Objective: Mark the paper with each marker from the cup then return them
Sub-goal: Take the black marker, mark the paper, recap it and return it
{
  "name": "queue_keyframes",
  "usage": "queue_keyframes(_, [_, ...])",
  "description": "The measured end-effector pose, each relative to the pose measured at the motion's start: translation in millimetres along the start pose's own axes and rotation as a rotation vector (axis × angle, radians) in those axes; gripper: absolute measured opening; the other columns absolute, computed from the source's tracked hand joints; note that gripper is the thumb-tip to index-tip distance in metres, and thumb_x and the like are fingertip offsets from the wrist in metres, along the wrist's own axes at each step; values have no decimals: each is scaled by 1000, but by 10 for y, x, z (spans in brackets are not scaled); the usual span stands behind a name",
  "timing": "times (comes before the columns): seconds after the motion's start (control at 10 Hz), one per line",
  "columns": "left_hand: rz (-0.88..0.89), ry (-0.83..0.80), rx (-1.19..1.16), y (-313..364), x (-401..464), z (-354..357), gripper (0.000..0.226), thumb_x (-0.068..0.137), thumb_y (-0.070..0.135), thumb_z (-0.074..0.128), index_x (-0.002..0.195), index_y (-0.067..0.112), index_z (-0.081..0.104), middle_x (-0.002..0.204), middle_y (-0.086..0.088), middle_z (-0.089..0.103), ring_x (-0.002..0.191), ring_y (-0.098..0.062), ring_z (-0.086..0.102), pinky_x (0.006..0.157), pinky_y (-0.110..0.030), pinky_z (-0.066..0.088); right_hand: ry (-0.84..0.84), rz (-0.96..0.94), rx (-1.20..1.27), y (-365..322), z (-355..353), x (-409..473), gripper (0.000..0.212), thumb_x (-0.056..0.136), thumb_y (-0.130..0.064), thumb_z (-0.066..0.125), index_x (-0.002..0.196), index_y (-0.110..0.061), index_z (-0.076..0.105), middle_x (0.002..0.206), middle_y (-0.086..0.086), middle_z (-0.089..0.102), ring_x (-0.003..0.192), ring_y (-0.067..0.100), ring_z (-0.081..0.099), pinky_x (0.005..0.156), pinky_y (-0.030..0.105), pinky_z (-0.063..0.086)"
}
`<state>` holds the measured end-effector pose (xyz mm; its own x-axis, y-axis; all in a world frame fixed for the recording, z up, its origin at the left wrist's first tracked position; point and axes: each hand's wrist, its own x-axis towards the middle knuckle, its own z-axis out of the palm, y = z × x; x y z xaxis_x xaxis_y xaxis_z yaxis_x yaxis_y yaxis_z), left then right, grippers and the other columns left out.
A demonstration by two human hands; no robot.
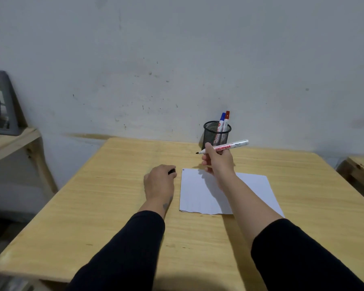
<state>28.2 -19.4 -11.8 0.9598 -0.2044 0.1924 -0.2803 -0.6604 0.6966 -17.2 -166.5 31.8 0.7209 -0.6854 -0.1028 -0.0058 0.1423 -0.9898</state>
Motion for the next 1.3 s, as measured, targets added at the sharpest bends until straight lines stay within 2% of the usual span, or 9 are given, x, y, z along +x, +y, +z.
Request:
queue_keyframes(0.1, [87, -18, 102, -39, 42, 13, 29, 95, 24, 52, 122, 25, 63, 128, 7, 62, 121, -15, 50, 99, -32, 29, 26, -10, -29, 75, 52, 23, 28, 92, -19, 61, 112, 0, 56, 63, 3, 58, 46, 11, 51, 36, 14, 40])
queue_keyframes(0.3, [145, -13, 171, -72, 18, 14, 42, 97, 41, 42, 133, 22, 51, 136, 5, 55, 129, -15, 43, 108, -38, 24, -61, -40, 90, 180, 219, 30, 7, 88, -7, 60, 89, -10, 67, 72, 10, 64, 57, 26, 55, 43, 25, 44])
queue_keyframes(0.4, [118, -88, 288, -69, 14, 40, 68, 91, 62, 32, 144, 19, 35, 152, 5, 36, 145, -12, 19, 117, -50, 1, -79, -40, 80, 182, 245, 37, 10, 85, -4, 62, 91, -4, 69, 72, 10, 61, 41, 19, 47, 40, 25, 42])
queue_keyframes(0.5, [103, -166, 379, -65, 36, 65, 84, 86, 69, 31, 150, 17, 20, 160, 6, 18, 148, -11, 0, 116, -56, -8, -49, -120, -72, 179, 249, 101, 22, 86, -25, 67, 72, -9, 69, 62, 8, 63, 37, 19, 50, 37, 25, 45])
queue_keyframes(0.6, [99, -191, 406, -61, 50, 74, 86, 84, 69, 32, 151, 17, 16, 161, 6, 13, 148, -11, -2, 117, -56, -7, -22, -189, -203, 186, 289, 108, 39, 88, -36, 65, 59, -10, 64, 51, 6, 62, 36, 19, 52, 36, 21, 44])
queue_keyframes(0.7, [89, -194, 412, -59, 56, 78, 87, 83, 70, 33, 151, 17, 17, 161, 6, 12, 148, -10, -1, 117, -56, -7, 18, -174, -233, 267, 316, 106, 39, 86, -32, 68, 58, -6, 60, 52, 8, 62, 41, 18, 56, 40, 24, 46])
queue_keyframes(0.9, [87, -195, 412, -53, 58, 72, 86, 83, 70, 34, 150, 18, 18, 161, 6, 13, 148, -10, 0, 118, -56, -6, 56, -185, -263, 321, 330, 107, 28, 88, -19, 62, 69, 2, 61, 58, 8, 60, 34, 1, 51, 36, 13, 40])
queue_keyframes(1.2, [87, -192, 419, -51, 70, 77, 87, 82, 70, 35, 150, 18, 19, 161, 6, 13, 148, -10, 1, 118, -55, -7, 48, -184, -331, 340, 327, 116, 32, 87, -21, 61, 73, 8, 64, 59, 9, 62, 37, 5, 53, 34, 14, 39])
queue_keyframes(1.3, [85, -199, 419, -43, 63, 71, 87, 83, 70, 35, 150, 18, 19, 161, 6, 13, 148, -10, 0, 118, -55, -7, 60, -208, -399, 352, 327, 138, 32, 87, -23, 61, 71, 4, 64, 60, 9, 63, 43, 10, 57, 44, 20, 45])
